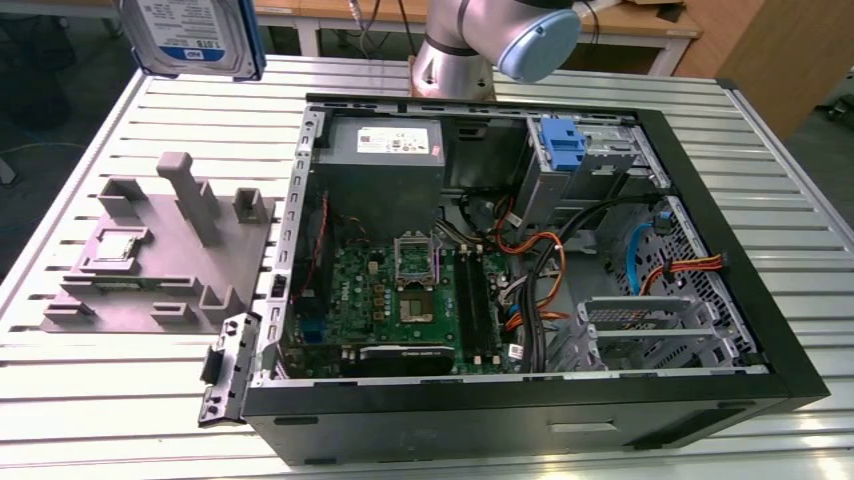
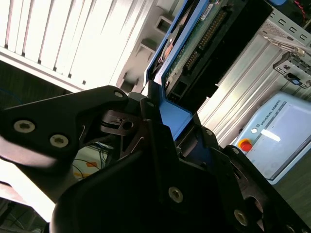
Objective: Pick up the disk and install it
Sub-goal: 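Pick up the disk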
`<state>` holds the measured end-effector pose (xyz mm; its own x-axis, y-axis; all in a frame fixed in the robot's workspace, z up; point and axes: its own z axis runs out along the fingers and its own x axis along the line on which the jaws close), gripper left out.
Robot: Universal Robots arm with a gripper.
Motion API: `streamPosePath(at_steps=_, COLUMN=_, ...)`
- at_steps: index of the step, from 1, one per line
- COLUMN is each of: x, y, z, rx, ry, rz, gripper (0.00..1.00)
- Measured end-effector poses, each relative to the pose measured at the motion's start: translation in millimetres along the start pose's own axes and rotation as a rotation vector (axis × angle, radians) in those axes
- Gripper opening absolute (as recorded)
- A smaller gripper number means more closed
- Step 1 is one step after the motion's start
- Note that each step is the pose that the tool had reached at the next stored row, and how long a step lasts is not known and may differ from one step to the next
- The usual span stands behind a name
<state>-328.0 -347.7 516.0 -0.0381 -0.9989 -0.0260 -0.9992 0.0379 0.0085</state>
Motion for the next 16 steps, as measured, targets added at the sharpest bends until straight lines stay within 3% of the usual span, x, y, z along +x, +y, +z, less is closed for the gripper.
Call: streamPosePath(at_steps=16, x=-0.2, y=-5.1, z=0.0, rx=0.0001, ry=0.0, rz=0.0, gripper=0.36)
